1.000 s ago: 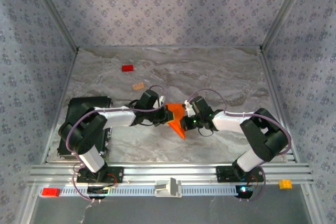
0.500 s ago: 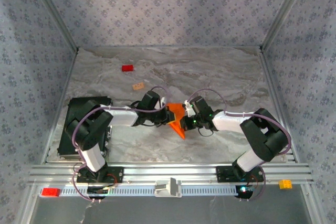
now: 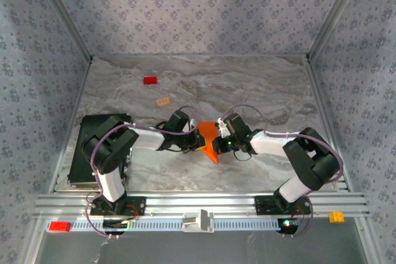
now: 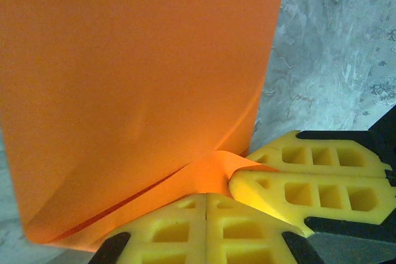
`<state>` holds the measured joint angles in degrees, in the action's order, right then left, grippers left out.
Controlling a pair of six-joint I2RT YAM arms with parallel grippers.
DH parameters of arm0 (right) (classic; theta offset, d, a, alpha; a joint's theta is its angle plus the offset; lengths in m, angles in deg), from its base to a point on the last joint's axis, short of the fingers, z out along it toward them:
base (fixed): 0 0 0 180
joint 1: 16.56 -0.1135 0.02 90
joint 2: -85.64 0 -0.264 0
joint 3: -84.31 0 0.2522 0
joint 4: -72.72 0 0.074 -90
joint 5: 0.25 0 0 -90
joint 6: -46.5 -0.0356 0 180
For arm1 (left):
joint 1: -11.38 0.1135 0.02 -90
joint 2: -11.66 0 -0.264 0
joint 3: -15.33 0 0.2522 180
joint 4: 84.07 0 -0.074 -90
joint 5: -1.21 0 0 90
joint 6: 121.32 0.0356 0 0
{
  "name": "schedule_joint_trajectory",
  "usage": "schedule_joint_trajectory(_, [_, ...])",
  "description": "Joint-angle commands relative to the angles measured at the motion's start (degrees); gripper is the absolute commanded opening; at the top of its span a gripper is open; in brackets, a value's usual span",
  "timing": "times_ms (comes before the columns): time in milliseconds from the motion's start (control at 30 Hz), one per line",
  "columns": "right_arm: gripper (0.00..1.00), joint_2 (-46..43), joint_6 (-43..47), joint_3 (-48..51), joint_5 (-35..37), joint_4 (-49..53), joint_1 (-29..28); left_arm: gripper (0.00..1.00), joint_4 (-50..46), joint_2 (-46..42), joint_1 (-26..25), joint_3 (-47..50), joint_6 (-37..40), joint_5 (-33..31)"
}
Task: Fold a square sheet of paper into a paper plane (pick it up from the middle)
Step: Third fold the triangle at the center of the table.
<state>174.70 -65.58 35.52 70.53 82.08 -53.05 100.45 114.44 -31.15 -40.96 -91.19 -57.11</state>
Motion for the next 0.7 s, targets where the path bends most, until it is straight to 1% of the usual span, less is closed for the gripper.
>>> schedule_joint_trajectory(0, [0.02,0.83,-0.15,-0.14,1.18,2.41,0.39,0.01,0.45,1.14,-0.36,0.30,1.60,-0.63])
schedule_joint_trajectory(200, [0.02,0.93,-0.11,-0.22,1.14,2.40,0.40,0.02,0.57,1.19,-0.44,0.07,1.78,-0.81])
schedule_joint_trajectory(467, [0.02,0.86,-0.32,-0.04,1.25,2.21,0.40,0.09,-2.14,-6.15,-0.57,0.83,3.63,-3.66])
schedule_joint_trajectory(667, [0.02,0.86,-0.50,0.18,1.29,2.03,0.44,0.08,-1.75,-4.79,-1.47,1.21,3.55,-2.06])
